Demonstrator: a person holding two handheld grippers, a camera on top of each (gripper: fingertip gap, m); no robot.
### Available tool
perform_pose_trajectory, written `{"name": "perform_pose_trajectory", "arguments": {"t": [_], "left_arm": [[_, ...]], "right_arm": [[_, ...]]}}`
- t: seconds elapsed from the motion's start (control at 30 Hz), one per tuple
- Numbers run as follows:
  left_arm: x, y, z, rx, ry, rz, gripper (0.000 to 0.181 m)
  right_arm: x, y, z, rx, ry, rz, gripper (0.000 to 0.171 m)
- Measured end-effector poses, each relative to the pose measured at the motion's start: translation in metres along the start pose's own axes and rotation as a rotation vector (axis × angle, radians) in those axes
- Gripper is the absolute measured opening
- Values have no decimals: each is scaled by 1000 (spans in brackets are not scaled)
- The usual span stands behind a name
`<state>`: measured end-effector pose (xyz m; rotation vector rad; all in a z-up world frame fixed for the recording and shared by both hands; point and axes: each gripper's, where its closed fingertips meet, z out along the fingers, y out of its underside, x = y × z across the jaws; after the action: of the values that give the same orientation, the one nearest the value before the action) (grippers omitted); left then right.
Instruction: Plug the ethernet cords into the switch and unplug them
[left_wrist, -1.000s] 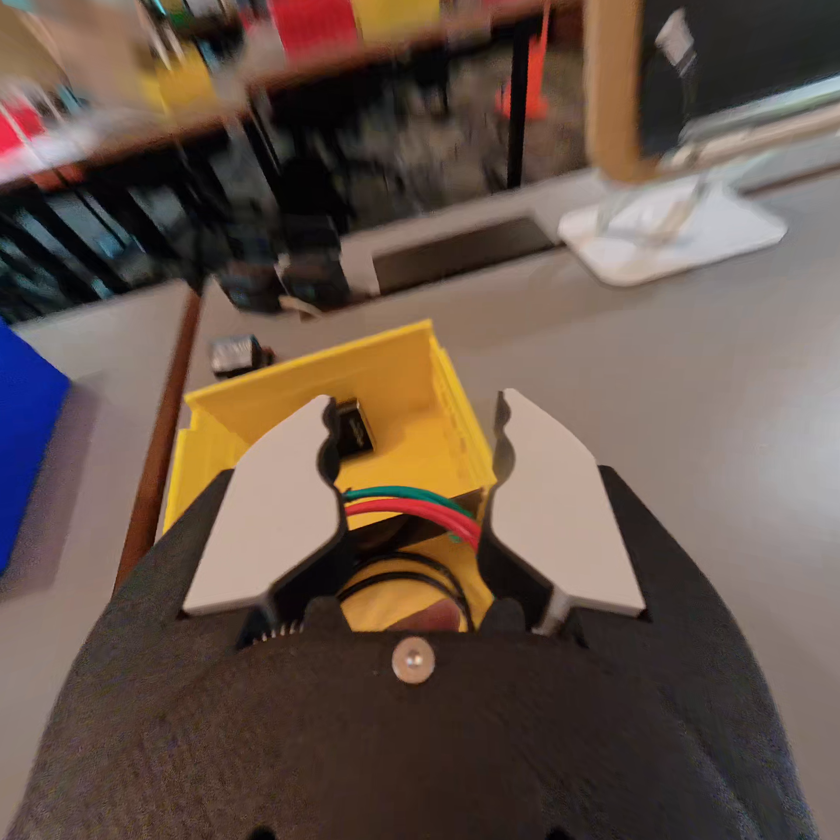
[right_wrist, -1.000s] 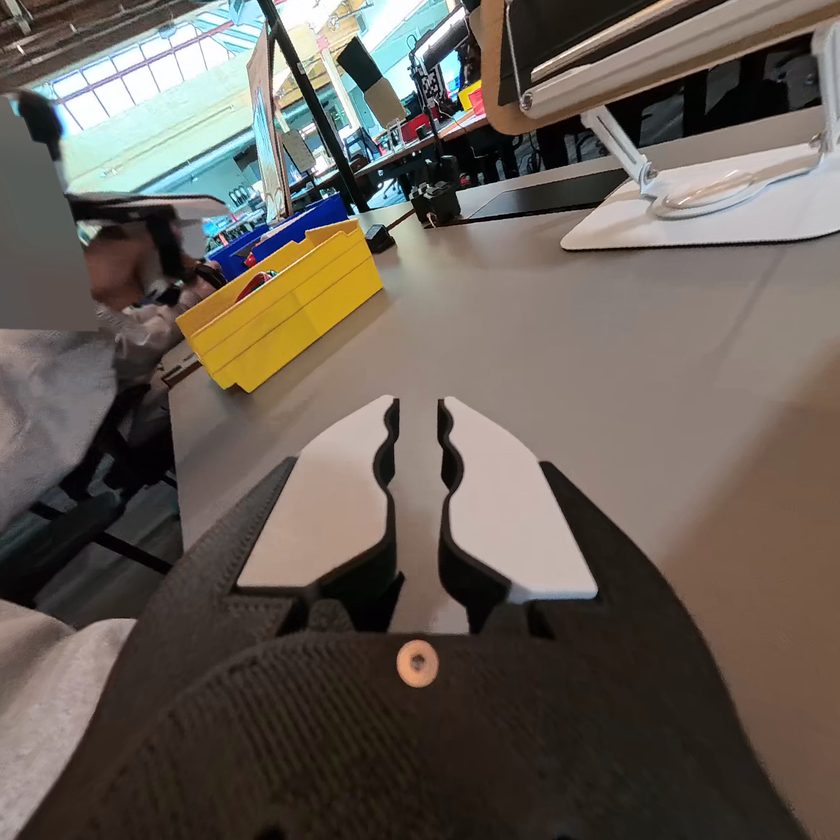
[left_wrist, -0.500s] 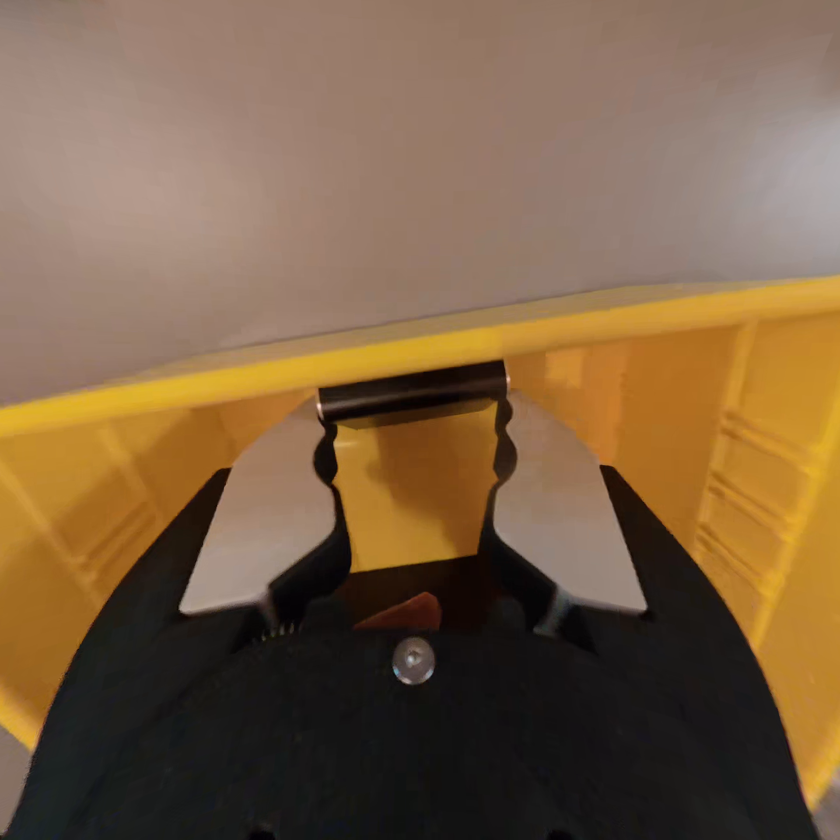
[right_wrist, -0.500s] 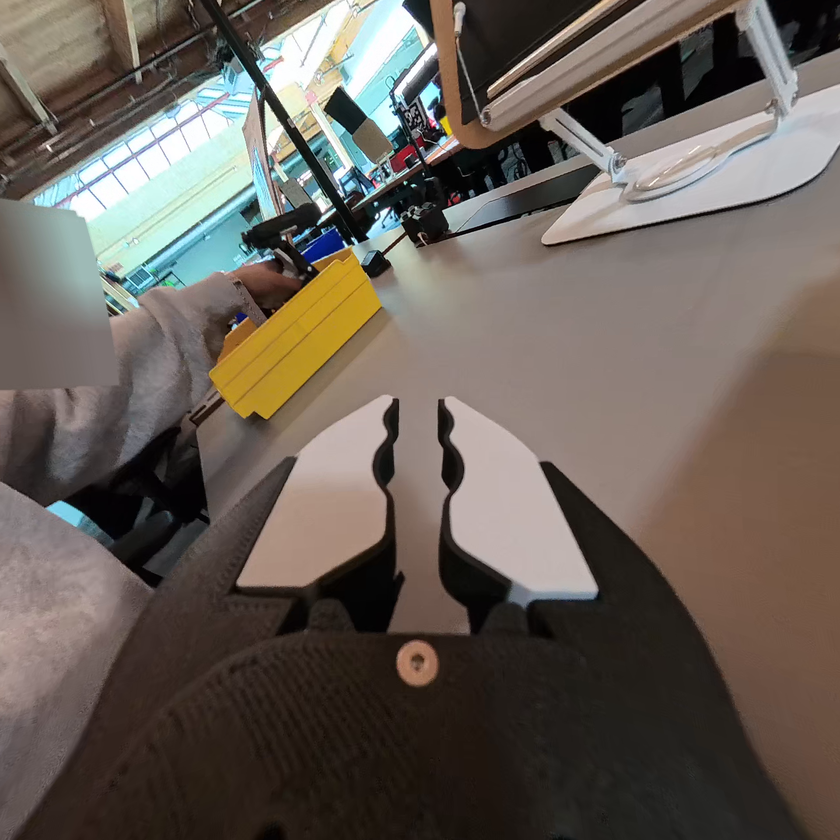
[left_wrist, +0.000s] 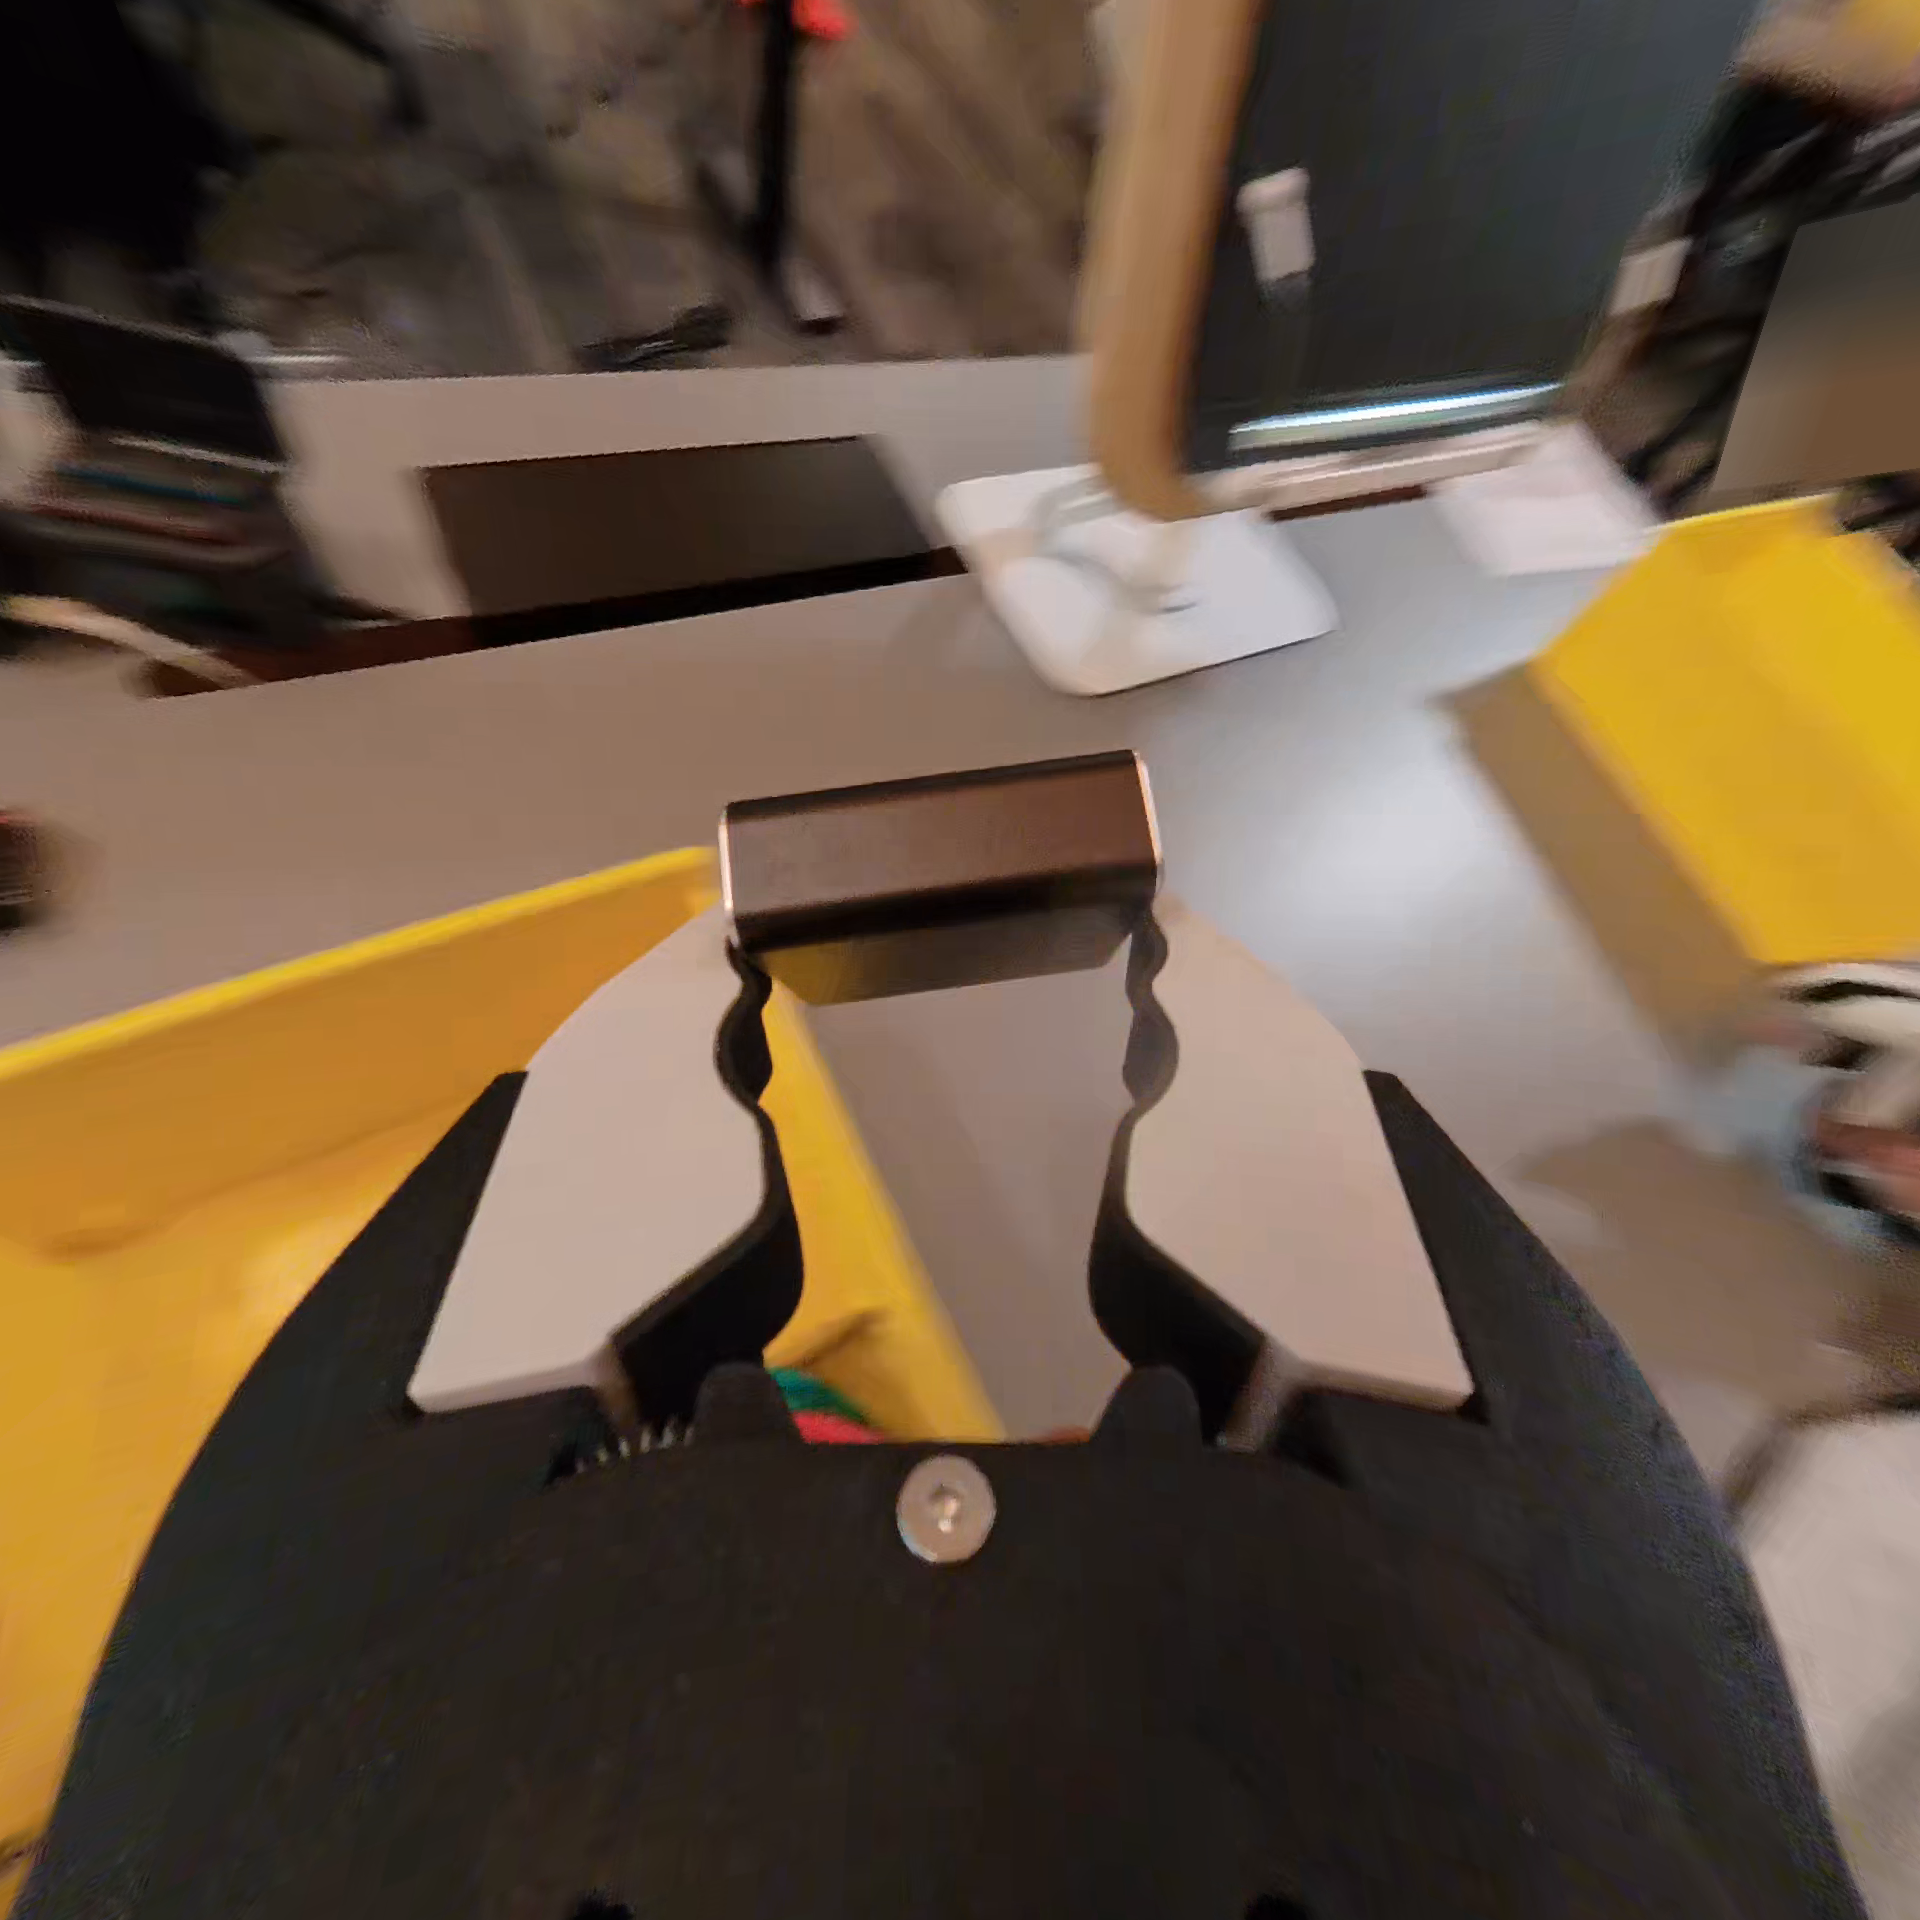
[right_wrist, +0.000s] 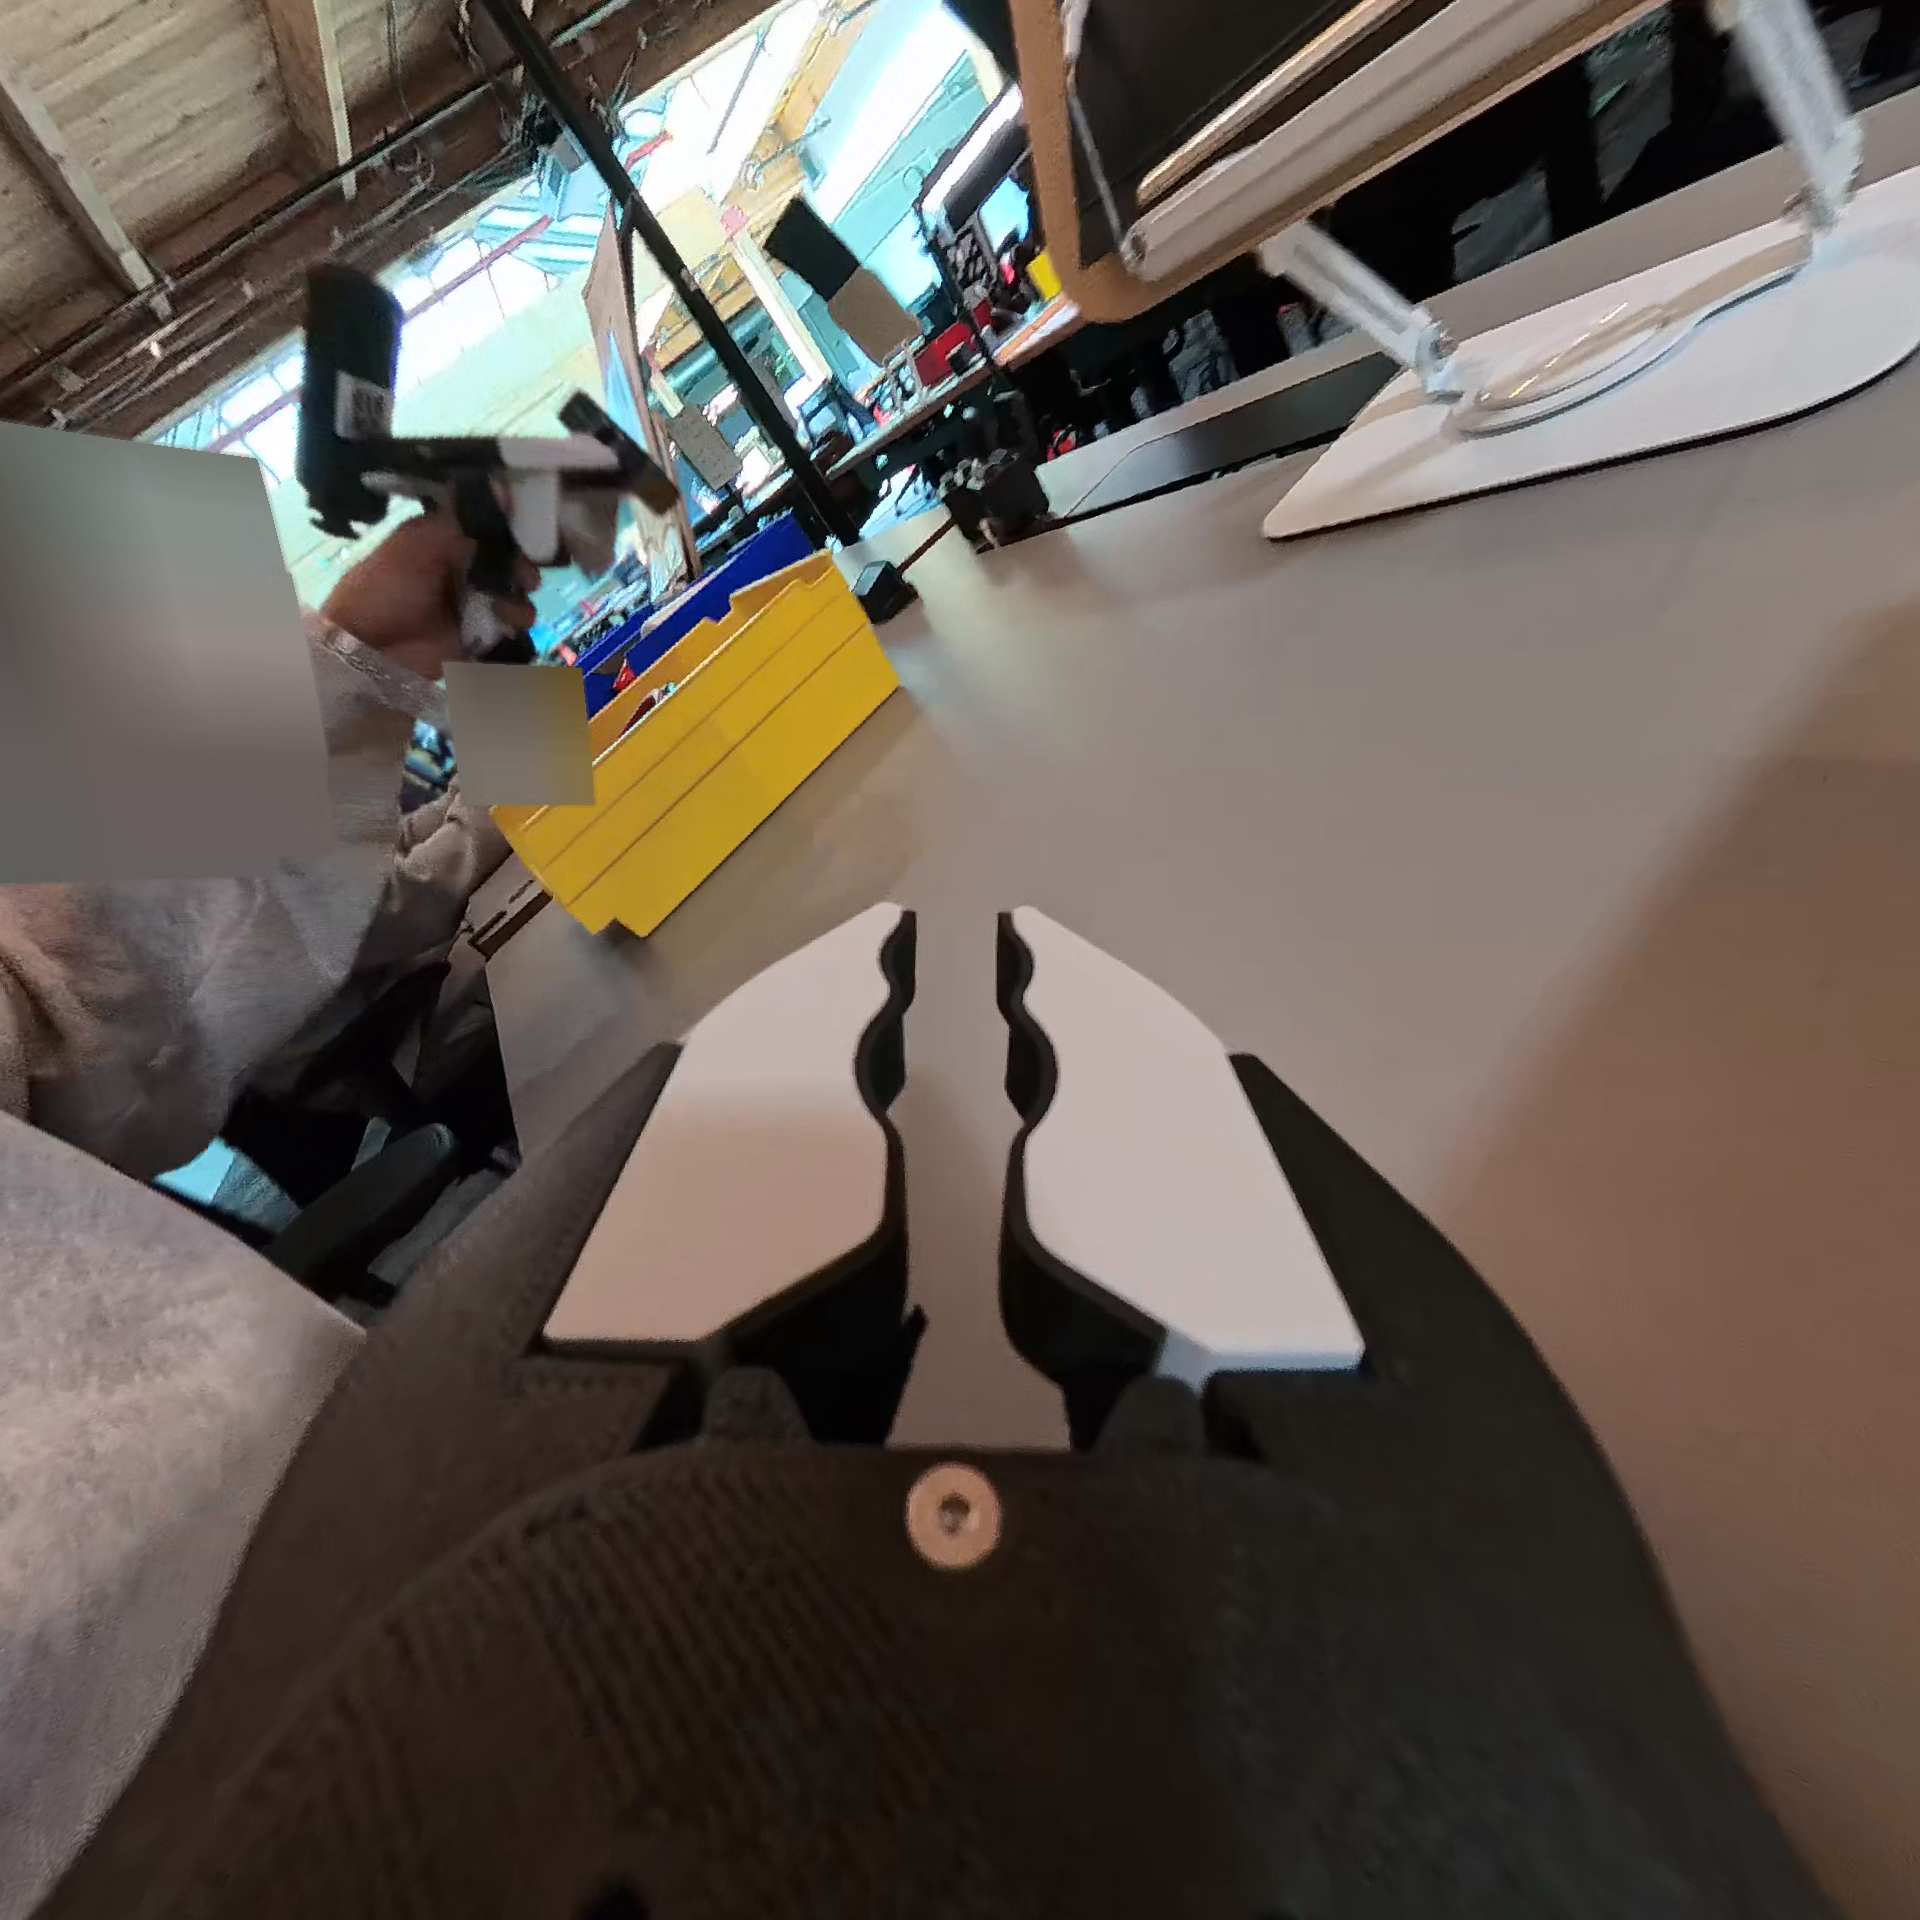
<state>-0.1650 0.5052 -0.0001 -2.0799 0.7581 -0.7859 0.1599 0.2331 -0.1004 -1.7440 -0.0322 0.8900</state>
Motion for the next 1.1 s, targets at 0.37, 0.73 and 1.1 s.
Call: {"name": "perform_pose_trajectory", "arguments": {"t": [0.37,0.73,1.1], "left_arm": [[253,78,12,413,749,-144,67],[344,184,50,195,971,-222,67],[283,184,43,343,744,-282,89]], "right_arm": [[-65,23,18,-79,-84,-400,29],[-122,54,47,-34,32,-1122,29],[-137,56,59,-112,-426,-572,24]]}}
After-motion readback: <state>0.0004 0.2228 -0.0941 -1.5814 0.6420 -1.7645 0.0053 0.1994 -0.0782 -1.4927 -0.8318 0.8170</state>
